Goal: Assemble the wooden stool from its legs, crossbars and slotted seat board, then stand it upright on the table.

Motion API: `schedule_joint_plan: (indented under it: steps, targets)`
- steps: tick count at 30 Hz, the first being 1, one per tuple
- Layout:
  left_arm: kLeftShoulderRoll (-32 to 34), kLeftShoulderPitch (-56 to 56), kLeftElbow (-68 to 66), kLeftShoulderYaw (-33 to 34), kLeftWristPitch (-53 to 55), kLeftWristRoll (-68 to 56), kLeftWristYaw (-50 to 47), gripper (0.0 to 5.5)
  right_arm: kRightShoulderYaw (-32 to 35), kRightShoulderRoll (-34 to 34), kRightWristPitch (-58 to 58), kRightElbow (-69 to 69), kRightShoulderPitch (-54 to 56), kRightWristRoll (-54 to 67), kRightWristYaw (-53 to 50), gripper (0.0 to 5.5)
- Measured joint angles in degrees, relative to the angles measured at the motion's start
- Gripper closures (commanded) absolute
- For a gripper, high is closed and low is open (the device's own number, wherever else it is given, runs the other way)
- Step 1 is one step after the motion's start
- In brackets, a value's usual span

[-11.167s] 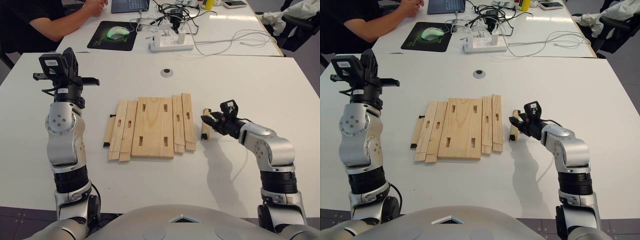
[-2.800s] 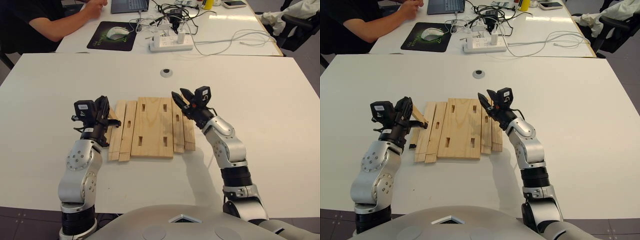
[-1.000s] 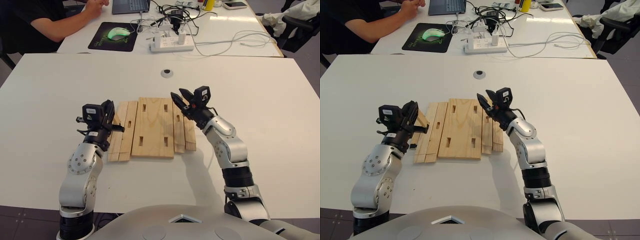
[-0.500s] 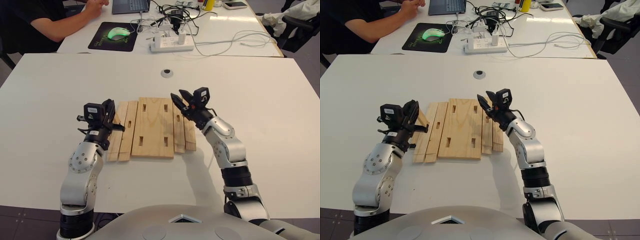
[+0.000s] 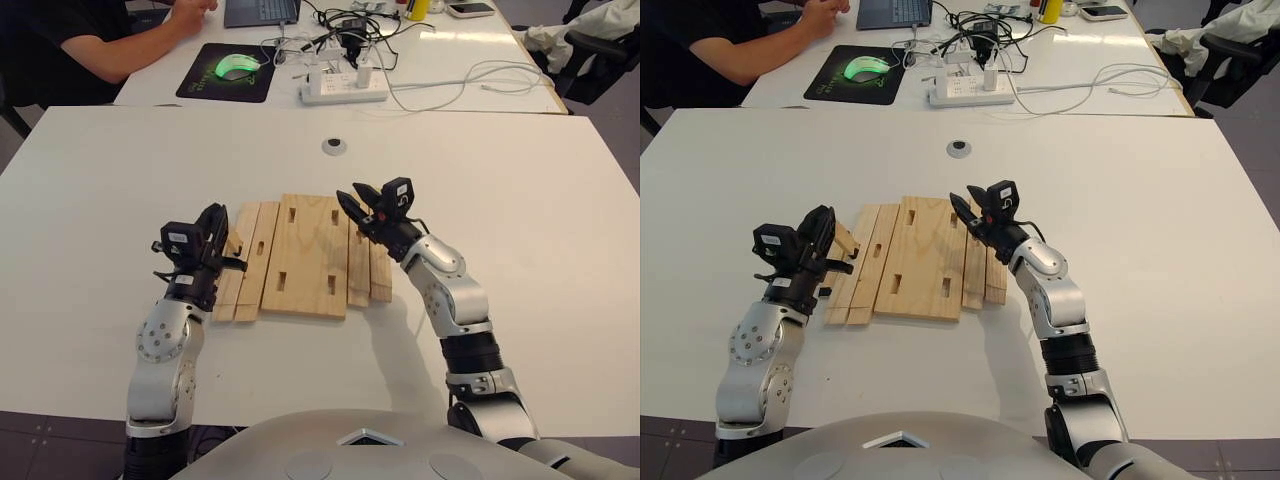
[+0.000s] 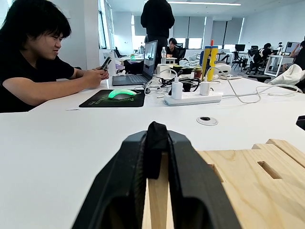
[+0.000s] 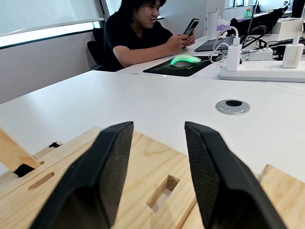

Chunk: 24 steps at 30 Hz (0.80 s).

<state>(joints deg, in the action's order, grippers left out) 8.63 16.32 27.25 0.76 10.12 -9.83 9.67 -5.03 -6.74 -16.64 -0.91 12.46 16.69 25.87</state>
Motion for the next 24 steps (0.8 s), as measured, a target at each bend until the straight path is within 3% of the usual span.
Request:
schedule_joint_plan:
  steps: [9, 15, 22, 24]
  targets:
    - [-0.33, -1.05, -0.49, -0.45, -0.1, 0.02, 0.13, 3.04, -0.43, -0.05, -0.02, -0.49, 0.25, -0.01, 0.71, 3.51]
    - [1.61, -2.94, 0.86, 3.94, 0.83, -2.06, 0.99, 2.24, -0.48, 0.05, 0.3, -1.49, 0.18, -0.01, 0.81, 3.51]
    - [7.45, -19.52, 6.94, 11.71, 14.49, -12.3, -0.11, 2.24, -0.42, 0.35, 2.37, -3.1, -1.42, -0.47, 0.87, 3.51]
    - [8.15, -24.29, 7.86, 12.57, 18.06, -14.93, -1.13, 2.46, -0.45, 0.88, 2.8, -3.9, -1.99, -0.59, 0.82, 3.51]
